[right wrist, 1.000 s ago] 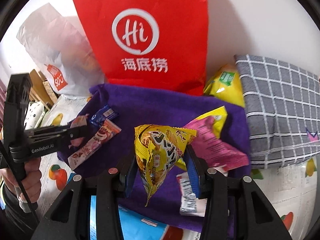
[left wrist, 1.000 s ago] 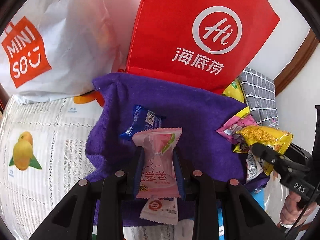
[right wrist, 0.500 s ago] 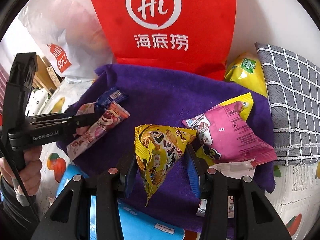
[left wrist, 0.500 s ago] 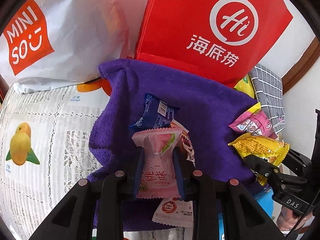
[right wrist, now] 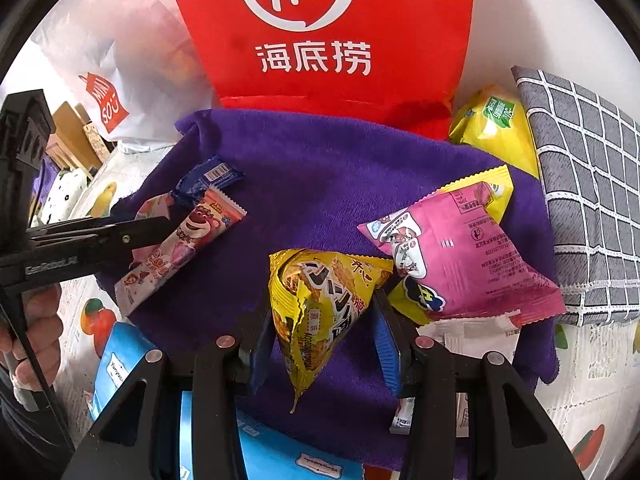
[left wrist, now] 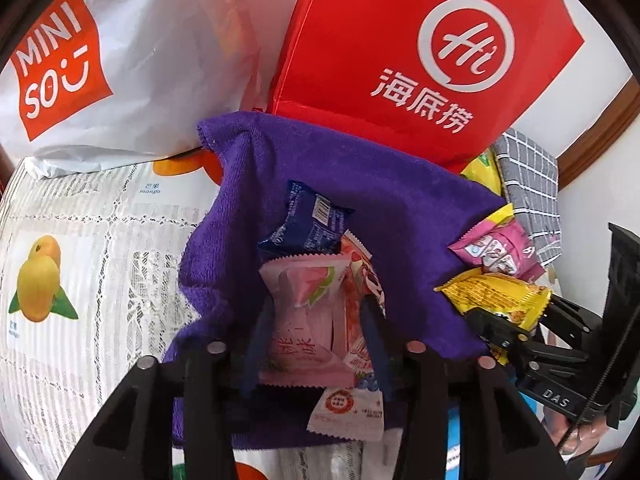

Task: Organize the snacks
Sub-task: 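Open the left tool over the towel while the right tool releases the yellow bag there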

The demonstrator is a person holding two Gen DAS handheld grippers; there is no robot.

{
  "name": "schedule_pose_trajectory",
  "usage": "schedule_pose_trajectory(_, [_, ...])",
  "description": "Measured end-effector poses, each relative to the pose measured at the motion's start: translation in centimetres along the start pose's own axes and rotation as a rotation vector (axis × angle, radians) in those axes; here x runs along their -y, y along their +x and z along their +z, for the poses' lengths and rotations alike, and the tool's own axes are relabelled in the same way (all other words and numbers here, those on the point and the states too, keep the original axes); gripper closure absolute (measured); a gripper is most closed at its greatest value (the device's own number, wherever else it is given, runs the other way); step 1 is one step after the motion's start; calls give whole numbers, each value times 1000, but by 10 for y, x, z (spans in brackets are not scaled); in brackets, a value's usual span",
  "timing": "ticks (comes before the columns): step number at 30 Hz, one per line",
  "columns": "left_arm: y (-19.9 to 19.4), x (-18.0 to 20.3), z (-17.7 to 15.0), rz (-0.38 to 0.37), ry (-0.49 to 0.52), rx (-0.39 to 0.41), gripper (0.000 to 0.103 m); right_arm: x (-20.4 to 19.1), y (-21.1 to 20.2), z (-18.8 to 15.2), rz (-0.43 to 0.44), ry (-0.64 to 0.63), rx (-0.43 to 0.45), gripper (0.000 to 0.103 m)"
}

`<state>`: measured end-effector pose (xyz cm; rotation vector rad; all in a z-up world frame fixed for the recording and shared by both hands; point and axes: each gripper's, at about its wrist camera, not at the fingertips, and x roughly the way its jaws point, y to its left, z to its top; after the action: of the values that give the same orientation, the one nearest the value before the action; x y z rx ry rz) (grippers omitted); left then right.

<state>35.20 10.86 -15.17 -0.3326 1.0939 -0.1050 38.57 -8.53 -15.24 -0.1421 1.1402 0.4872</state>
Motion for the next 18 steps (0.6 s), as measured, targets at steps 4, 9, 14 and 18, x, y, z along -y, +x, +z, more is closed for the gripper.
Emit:
schedule_pose_trajectory(4, [-11,1,-6,7,2,14,52,-2,-4,1,5,-6,4,40])
schedule_pose_trajectory(9, [-35,-1,-17,23,2,37,52,-11,-32,2,-6,-26,76,36])
schedule_pose_trajectory(14, [-64,0,-34,38,12,85,52,-19,-76,-6,-23,-9,197,36])
schedule_pose_trajectory(18, [-85,4,-50,53,34,128,52,-19,-104,-21,-31,32,246,36])
